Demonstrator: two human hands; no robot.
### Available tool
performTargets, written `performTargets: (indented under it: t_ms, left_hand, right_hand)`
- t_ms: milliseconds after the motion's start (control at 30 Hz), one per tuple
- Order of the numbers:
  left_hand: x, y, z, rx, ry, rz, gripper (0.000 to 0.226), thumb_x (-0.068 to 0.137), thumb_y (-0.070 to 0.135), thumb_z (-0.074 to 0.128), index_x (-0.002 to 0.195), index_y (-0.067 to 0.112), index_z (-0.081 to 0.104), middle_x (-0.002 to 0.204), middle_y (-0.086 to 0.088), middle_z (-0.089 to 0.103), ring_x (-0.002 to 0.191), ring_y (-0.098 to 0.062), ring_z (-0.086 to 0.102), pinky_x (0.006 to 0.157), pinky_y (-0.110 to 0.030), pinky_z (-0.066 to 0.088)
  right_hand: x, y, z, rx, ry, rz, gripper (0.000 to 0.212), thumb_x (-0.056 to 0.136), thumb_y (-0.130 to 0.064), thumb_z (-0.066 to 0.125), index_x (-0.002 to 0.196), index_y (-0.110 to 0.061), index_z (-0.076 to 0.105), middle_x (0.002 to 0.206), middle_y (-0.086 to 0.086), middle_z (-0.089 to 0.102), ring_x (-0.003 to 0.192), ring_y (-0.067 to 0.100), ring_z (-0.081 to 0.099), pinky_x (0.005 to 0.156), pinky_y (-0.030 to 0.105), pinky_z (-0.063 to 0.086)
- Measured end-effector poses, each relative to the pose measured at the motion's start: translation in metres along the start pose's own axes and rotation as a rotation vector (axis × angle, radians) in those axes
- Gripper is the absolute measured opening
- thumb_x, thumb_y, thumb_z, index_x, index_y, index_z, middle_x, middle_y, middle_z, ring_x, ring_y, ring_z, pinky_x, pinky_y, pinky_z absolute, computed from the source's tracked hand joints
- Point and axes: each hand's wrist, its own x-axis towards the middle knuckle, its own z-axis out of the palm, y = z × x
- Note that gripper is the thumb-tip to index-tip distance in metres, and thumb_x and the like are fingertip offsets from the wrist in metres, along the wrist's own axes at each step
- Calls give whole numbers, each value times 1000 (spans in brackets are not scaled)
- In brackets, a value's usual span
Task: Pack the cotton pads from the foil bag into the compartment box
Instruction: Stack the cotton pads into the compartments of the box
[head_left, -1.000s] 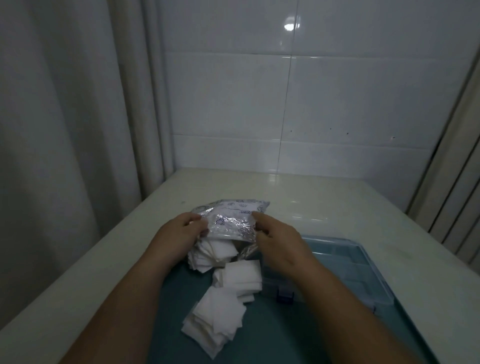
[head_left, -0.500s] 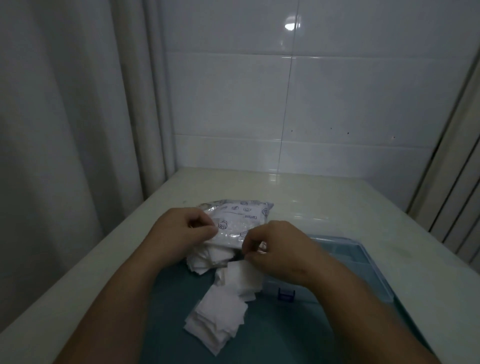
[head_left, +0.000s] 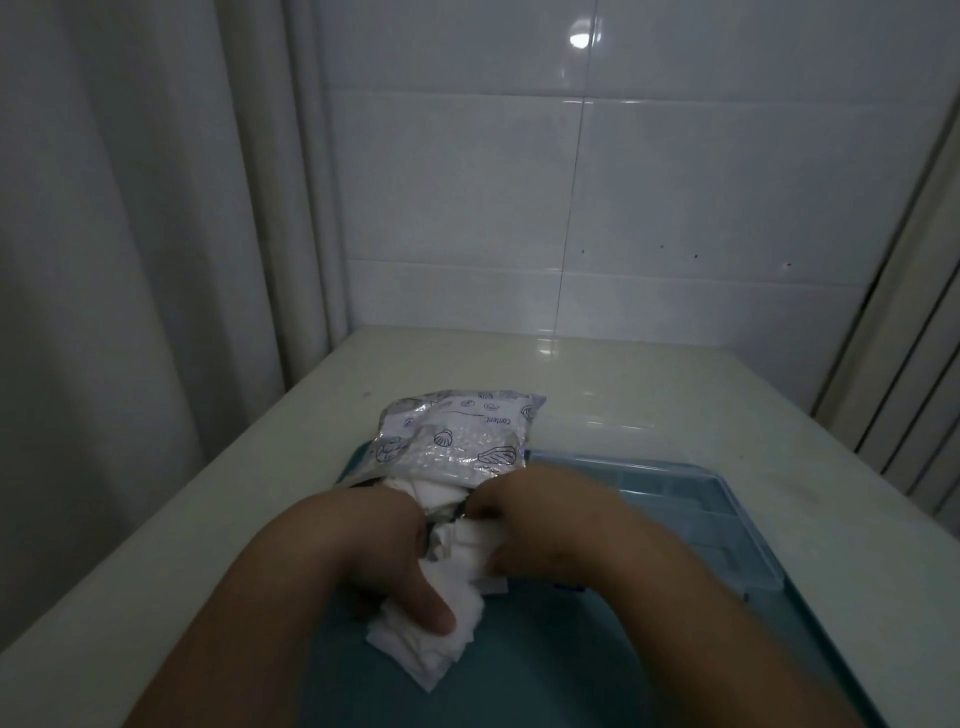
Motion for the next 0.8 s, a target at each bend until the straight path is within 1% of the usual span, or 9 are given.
performTargets:
  t_ms: [100, 200, 300, 367, 533, 633, 667, 733, 800]
  left_hand:
    - [0, -2, 0, -143, -4, -1, 46, 60, 47, 86, 88, 20, 60, 73, 8, 61, 43, 1, 51, 40, -16, 40]
    - [0, -5, -1, -134, 23, -16, 53, 62, 45, 86, 99, 16, 62, 81, 6, 60, 52, -2, 53, 47, -17, 44]
    - [1, -15, -5, -132, 51, -30, 53, 61, 46, 86, 101, 19, 65, 85, 6, 65, 57, -6, 58, 53, -21, 50]
    - [1, -21, -6, -108, 64, -30, 52, 61, 48, 85, 102, 21, 66, 93, 4, 69, 63, -5, 60, 63, -24, 53]
    - [2, -21, -7, -54, 114, 6, 51, 59, 57, 80, 97, 26, 65, 89, 10, 65, 79, -8, 62, 75, -29, 51]
    - [-3, -13, -10, -60, 173, 44, 52, 60, 62, 77, 93, 28, 57, 89, 12, 60, 82, -8, 58, 75, -29, 47]
    - [-6, -9, -10, -46, 167, 55, 53, 60, 64, 76, 93, 29, 53, 90, 13, 58, 81, -7, 56, 72, -29, 44]
    - [-12, 1, -8, 34, 122, 50, 61, 58, 68, 75, 97, 30, 47, 96, 12, 57, 84, -8, 54, 68, -28, 40]
    - [-13, 13, -2, 149, 99, 17, 77, 54, 73, 74, 110, 28, 46, 114, 7, 58, 100, -14, 56, 74, -28, 40]
  right_hand:
    - [1, -2, 5, -30, -36, 2, 53, 77, -36, 70, 128, -28, 57, 126, 4, 61, 110, 26, 60, 90, 34, 50]
    - [1, -2, 7, -46, -45, -7, 54, 75, -45, 69, 125, -27, 60, 124, 4, 61, 107, 26, 60, 89, 36, 52]
    - [-1, -2, 6, -37, -1, 7, 55, 75, -50, 68, 124, -26, 60, 121, 4, 60, 106, 26, 60, 85, 33, 50]
    - [-1, -3, 6, -14, 17, 29, 52, 72, -45, 72, 120, -26, 61, 117, 3, 62, 102, 25, 62, 78, 29, 48]
    - [-5, -3, -1, 93, -4, 61, 45, 70, -34, 78, 109, -29, 55, 109, 0, 60, 87, 19, 53, 63, 26, 38]
    - [-7, 0, -8, 165, -6, 75, 53, 65, -39, 82, 111, -30, 57, 110, -4, 59, 89, 14, 51, 66, 26, 40]
    - [-8, 1, -10, 170, -6, 77, 51, 63, -42, 83, 107, -29, 60, 106, -5, 60, 89, 13, 53, 65, 25, 41]
    - [-8, 3, -13, 165, -1, 74, 38, 62, -46, 83, 87, -29, 62, 90, -5, 59, 80, 13, 54, 55, 24, 38]
    - [-8, 4, -15, 147, 12, 71, 33, 64, -43, 82, 77, -28, 56, 82, -4, 55, 76, 14, 52, 51, 21, 35]
